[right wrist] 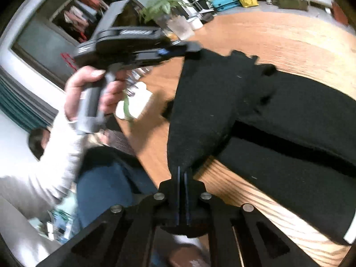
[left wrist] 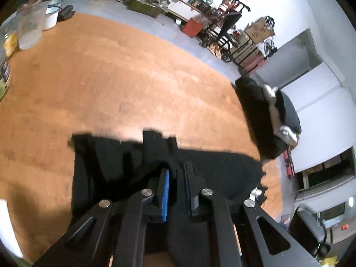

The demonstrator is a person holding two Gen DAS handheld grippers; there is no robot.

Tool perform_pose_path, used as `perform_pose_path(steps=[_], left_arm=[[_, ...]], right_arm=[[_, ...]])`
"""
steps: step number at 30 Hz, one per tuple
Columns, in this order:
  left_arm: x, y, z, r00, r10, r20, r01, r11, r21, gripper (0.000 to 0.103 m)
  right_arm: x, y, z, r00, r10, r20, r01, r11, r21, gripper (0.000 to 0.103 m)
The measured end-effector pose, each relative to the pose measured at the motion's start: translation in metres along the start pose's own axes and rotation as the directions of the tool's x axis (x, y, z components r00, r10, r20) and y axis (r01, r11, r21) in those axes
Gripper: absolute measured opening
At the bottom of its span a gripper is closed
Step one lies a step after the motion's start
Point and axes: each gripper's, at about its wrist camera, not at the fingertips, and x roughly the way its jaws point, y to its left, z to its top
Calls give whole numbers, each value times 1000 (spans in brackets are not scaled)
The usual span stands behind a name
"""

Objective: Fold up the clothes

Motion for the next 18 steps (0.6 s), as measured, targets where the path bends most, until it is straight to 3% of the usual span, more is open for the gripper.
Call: perform_pose_path(steps=[2, 5, 7, 9, 13, 15, 18], left_arm=[[1, 2, 4, 1000, 7, -20, -7, 1000, 1, 12], [-15, 8, -17, 999, 41, -17, -40, 999, 16, 17], [-24, 14, -32, 997, 84, -3, -83, 996, 17, 58], [-26, 18, -39, 997, 77, 1, -77, 997, 10, 79], [-22, 17, -41, 996, 84, 1, -84, 996, 33, 80], [-15, 13, -37, 991, 135, 10, -136, 989, 66, 80], [-3, 8, -27, 967, 255, 13, -255, 961, 109, 78]], right_arm=[[4, 2, 4, 1000, 3, 22, -4, 1000, 16, 4], [12, -6, 1, 999, -38, 21, 36, 998, 56, 5], [16, -13, -3, 999, -44, 10, 44, 996, 72, 5], [21, -19, -4, 999, -48, -3, 48, 995, 86, 5], [31, -21, 4, 999, -37, -17, 39, 994, 100, 5], [31, -19, 6, 999, -34, -16, 36, 994, 99, 5], [32, -11, 11, 999, -32, -8, 33, 994, 104, 5]])
